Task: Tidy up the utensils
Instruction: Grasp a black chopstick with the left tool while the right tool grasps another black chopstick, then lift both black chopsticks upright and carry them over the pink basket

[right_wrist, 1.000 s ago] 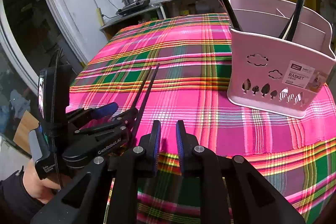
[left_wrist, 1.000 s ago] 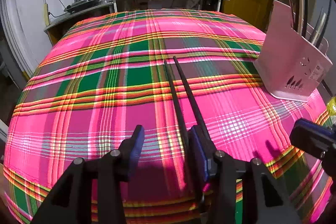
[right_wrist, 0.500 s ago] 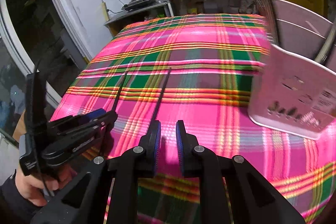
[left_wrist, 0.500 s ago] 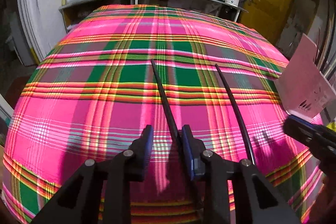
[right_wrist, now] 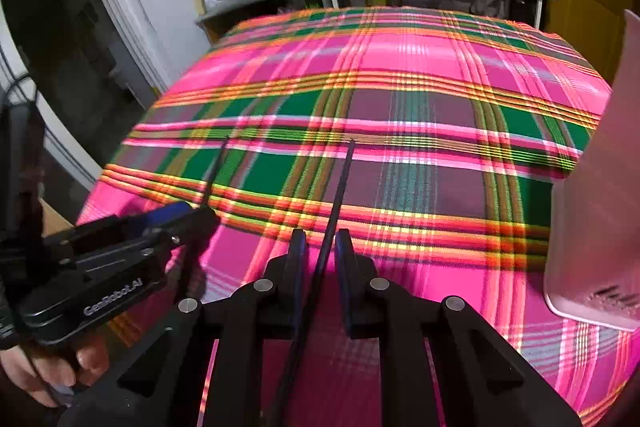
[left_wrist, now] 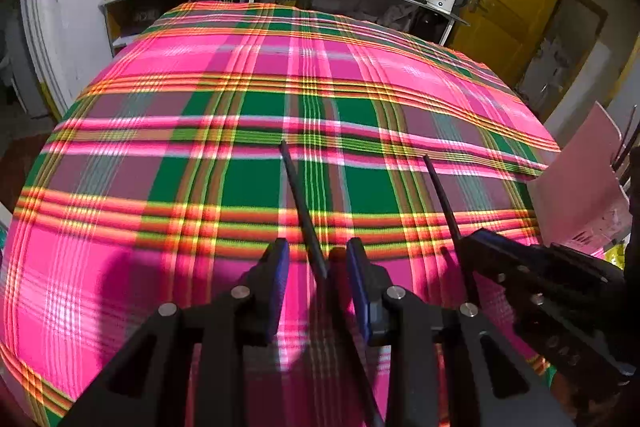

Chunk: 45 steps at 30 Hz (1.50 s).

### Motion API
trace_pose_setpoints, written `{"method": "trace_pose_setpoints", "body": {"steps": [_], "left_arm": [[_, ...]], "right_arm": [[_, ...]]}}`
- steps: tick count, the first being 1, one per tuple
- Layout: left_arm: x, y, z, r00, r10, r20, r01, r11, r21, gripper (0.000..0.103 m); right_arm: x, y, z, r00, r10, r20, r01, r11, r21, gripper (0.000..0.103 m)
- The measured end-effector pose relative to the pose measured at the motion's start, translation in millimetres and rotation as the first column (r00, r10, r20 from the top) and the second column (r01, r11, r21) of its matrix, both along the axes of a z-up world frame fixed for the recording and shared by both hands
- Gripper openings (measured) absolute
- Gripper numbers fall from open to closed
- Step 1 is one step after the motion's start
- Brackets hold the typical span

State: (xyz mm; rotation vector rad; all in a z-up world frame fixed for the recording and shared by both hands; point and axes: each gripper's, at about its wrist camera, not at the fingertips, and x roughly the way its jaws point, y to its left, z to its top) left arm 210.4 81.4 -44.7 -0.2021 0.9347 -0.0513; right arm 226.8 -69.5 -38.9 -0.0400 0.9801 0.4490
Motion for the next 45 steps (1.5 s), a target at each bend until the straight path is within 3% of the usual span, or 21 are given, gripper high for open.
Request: {"method": "trace_pose_setpoints", "body": {"steps": [2, 3, 5, 11, 32, 45], "left_arm": [[2, -2, 1, 1.0, -0.002, 0.002, 0.002, 1.0, 0.019, 0.027], [4, -4, 1, 1.0, -0.005, 0.001, 0.005, 0.999, 0.035, 0.018], [6, -5, 1, 1.0, -0.006, 0.0, 0.006, 0.999, 0.051, 0.011], [3, -1, 9, 1.0, -0.014, 0.012, 0.013, 1.0, 0.012, 0.007], [-60, -13, 125, 0.964, -0.093, 0.249, 0.101, 0.995, -0.02, 0.006], [-81, -42, 153, 0.939, -0.17, 0.297, 0.183, 0.983, -0.015, 0.006]], "right_arm": [[3, 1, -4, 1.0, -0.005, 0.004, 0.005, 1.0, -0.015, 0.015], [4, 2, -5, 1.0, -0.005, 0.004, 0.005, 1.0, -0.021, 0.015], [6, 4, -6, 1.0, -0.006, 0.01, 0.006, 0.999, -0.034, 0.015], [7, 5, -1, 1.0, -0.002, 0.001, 0.002, 1.0, -0.03, 0.007], [-63, -31, 117, 0.972, -0.008, 0.234, -0.018, 0.994, 0.108, 0.005], [-97, -64, 150, 0.953, -0.056, 0.299, 0.016, 0.991, 0.134, 0.005]]}}
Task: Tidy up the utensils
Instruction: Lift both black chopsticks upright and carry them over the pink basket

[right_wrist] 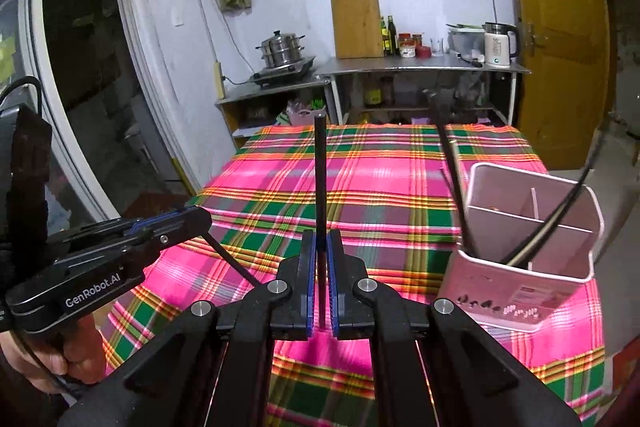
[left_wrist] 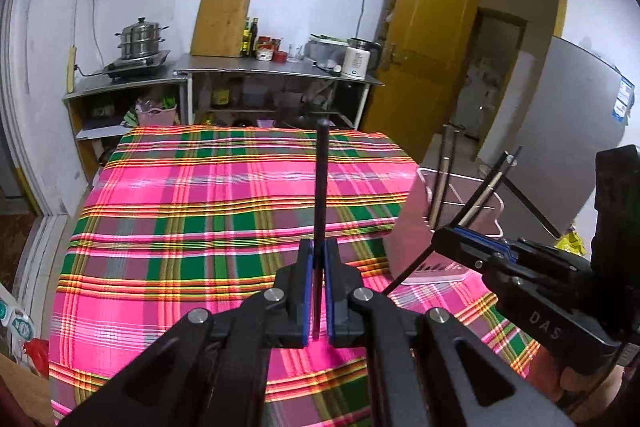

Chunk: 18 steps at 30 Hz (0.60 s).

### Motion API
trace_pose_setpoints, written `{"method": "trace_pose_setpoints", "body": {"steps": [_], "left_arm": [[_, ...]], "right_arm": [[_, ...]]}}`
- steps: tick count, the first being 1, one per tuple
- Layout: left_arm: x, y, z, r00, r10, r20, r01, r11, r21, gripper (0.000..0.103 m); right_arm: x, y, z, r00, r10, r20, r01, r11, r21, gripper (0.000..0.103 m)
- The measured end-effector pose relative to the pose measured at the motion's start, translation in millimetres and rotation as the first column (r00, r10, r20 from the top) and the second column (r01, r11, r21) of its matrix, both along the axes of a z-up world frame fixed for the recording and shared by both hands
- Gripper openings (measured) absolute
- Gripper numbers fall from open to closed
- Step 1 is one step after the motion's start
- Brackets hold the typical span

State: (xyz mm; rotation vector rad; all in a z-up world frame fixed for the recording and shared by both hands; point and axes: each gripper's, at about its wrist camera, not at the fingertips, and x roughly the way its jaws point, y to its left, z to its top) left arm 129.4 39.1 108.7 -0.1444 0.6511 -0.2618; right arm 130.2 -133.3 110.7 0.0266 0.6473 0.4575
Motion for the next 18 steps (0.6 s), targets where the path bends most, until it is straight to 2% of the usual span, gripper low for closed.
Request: {"method": "trace_pose_setpoints", "body": {"steps": [18], "left_arm": [[-3, -70, 14, 0.985, -0.171, -0.012, 0.171, 0.985, -0.004, 0.006]], "right_arm": [[-25, -66, 17, 0.994, -0.108, 0.033, 0.107, 0.994, 0.028, 0.005]]}}
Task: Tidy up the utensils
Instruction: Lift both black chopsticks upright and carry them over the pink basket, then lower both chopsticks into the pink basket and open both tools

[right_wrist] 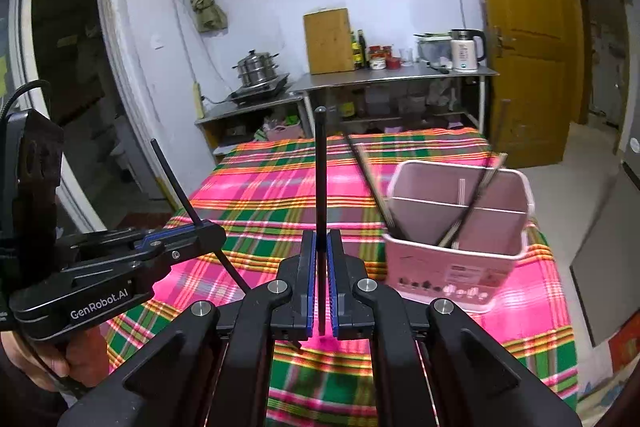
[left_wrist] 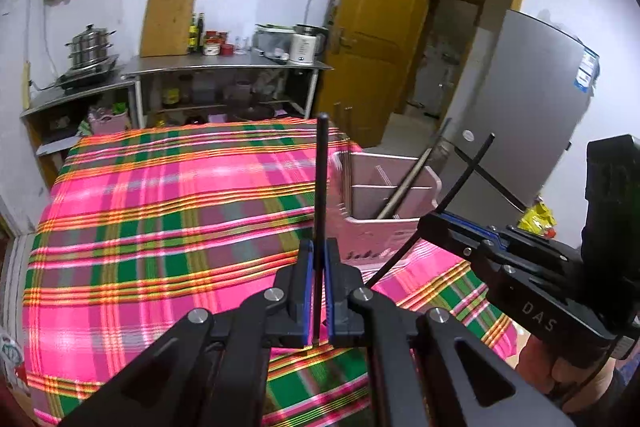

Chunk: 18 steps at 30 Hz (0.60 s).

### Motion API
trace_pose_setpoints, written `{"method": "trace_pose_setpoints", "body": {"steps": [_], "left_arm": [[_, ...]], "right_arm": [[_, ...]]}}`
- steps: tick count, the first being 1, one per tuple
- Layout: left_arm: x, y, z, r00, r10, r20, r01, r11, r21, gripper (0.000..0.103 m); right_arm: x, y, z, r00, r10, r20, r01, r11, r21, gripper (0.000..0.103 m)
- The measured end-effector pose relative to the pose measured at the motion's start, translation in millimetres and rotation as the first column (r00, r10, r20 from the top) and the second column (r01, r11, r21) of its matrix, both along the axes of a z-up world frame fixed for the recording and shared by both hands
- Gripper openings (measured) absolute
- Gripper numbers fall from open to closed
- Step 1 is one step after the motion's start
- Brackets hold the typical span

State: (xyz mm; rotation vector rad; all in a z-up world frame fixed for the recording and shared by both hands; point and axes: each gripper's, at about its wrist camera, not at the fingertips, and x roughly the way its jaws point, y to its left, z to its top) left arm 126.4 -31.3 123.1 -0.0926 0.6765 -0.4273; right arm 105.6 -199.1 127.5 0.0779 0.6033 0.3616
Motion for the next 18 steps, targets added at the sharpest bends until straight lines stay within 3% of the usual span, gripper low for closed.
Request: {"method": "trace_pose_setpoints", "body": {"steps": [8, 18], "left_arm": [[17, -42, 36, 0.995, -0.076, 0.062, 0.077, 0.997, -0.006, 0.006], [49, -66, 78, 0.985, -0.09, 0.146, 0.092, 0.996, -0.013, 0.006]], "right_arm": [[2, -46, 27, 0.995, -0.09, 0.05, 0.088, 0.995, 0.035, 0.005], [21, -69, 62, 0.981, -0.143, 0.129, 0.136, 0.989, 0.056, 0.005]]}}
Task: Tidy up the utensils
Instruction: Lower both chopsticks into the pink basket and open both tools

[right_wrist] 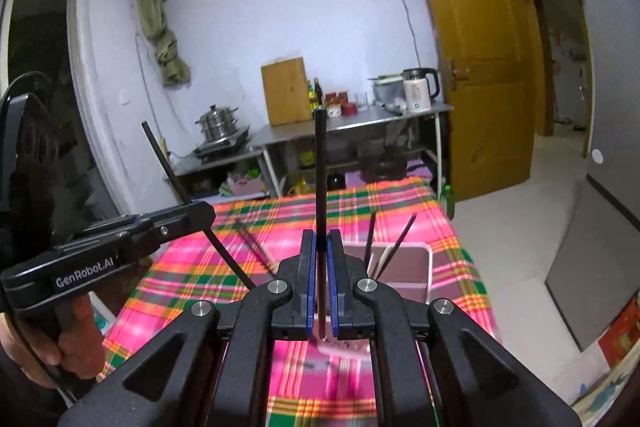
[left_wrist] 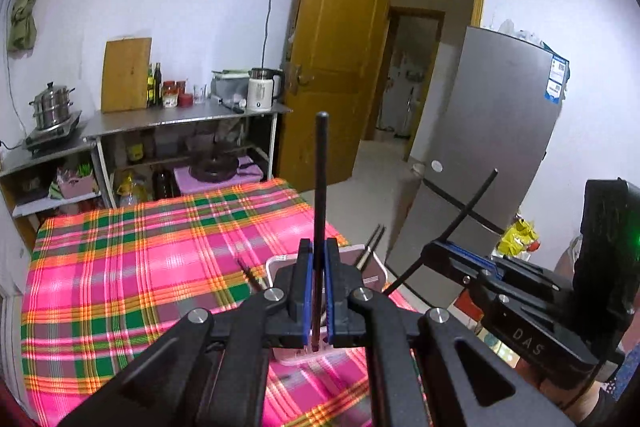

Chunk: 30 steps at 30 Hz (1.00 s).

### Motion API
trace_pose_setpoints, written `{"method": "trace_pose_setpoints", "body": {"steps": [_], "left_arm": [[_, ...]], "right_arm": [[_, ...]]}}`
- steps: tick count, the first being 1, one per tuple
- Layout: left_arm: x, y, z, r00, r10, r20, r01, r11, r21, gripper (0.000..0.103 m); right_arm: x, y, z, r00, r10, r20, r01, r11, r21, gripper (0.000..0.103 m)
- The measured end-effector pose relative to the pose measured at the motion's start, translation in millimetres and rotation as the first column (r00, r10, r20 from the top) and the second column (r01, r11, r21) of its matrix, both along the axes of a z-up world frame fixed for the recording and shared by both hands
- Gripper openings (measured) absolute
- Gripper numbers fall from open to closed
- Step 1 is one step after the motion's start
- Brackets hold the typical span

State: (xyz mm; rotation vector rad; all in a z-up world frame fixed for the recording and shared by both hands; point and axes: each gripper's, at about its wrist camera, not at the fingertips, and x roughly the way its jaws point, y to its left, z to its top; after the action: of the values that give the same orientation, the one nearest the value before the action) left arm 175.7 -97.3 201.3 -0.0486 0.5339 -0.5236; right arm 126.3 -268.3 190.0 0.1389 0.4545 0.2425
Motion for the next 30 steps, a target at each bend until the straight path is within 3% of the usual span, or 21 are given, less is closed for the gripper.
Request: {"method": "trace_pose_setpoints", "body": {"steps": [7, 30], "left_arm": [[25, -14, -5, 1.0, 0.002, 0.002, -0.002, 1.0, 0.008, 0.006], [55, -26, -94, 0.987, -0.023, -0.16, 0.03, 0.999, 0.041, 0.006]], "right_arm": [[17, 1, -2, 1.0, -0.018, 0.012, 0.018, 1.0, -0.011, 0.005], [51, 6, -76, 0.991, -0.028, -0.131, 0.02, 0.998, -0.067, 0.005]]}}
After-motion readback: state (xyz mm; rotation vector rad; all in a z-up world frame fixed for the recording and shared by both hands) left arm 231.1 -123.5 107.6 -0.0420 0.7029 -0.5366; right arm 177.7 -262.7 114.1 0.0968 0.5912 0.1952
